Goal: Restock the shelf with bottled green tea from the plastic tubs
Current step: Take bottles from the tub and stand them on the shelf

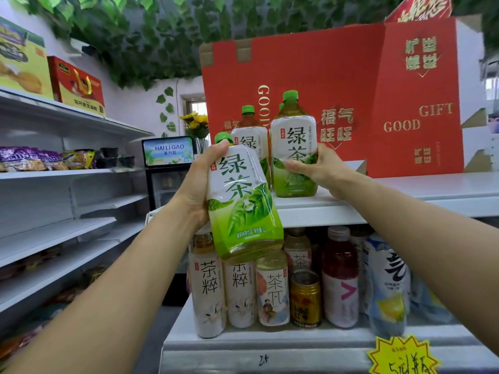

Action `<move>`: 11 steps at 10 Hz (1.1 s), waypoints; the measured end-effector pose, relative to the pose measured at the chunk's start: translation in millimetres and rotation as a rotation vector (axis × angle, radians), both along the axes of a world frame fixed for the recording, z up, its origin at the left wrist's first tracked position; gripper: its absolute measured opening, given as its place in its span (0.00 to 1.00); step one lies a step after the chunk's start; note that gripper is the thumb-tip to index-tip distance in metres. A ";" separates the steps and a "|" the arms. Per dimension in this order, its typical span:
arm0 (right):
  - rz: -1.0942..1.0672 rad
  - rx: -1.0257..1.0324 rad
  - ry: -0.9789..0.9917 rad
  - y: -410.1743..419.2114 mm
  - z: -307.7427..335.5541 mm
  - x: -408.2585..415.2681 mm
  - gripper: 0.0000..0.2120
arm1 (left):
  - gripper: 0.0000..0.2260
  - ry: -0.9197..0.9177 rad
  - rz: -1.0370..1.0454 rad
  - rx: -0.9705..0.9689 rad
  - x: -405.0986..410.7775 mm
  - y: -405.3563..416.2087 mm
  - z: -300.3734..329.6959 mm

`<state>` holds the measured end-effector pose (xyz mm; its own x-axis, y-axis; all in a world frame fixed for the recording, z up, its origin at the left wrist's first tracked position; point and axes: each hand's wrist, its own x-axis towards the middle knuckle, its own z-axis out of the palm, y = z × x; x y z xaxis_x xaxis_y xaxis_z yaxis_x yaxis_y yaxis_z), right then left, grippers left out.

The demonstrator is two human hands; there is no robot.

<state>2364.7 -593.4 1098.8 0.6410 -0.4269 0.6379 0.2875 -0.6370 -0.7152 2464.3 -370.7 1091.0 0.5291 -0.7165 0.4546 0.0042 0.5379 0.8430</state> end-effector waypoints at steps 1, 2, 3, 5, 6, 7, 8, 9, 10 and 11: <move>-0.002 0.014 0.011 -4.4 0.6 5.1 0.16 | 0.12 0.002 0.000 0.002 -1.4 1.0 0.2; -0.026 0.043 0.021 -15.4 1.7 14.8 0.20 | 0.12 0.010 0.001 0.004 -3.0 1.2 0.3; -0.052 0.068 0.058 -29.3 4.1 24.7 0.27 | 0.13 0.010 -0.005 0.009 -2.3 0.9 0.5; -0.094 0.125 0.093 -43.2 5.5 39.5 0.33 | 0.14 0.007 -0.019 0.006 0.2 0.9 0.5; -0.105 0.136 0.118 -46.4 7.6 42.8 0.34 | 0.13 0.010 -0.009 0.003 0.2 0.3 0.3; -0.121 0.149 0.136 -44.9 8.8 43.9 0.34 | 0.13 0.014 -0.008 0.001 -0.1 0.3 0.4; -0.138 0.143 0.148 -40.6 9.8 42.6 0.34 | 0.13 0.015 -0.012 0.005 -1.1 0.8 0.4; -0.182 0.164 0.152 -36.5 10.0 42.9 0.31 | 0.13 0.011 -0.012 0.006 -2.1 -0.2 -0.1; -0.195 0.173 0.158 -36.1 9.5 43.0 0.32 | 0.14 0.008 -0.013 0.013 -2.6 -1.7 0.0; -0.197 0.153 0.164 -37.1 9.0 45.6 0.34 | 0.14 0.006 -0.033 0.015 -1.1 -2.8 0.2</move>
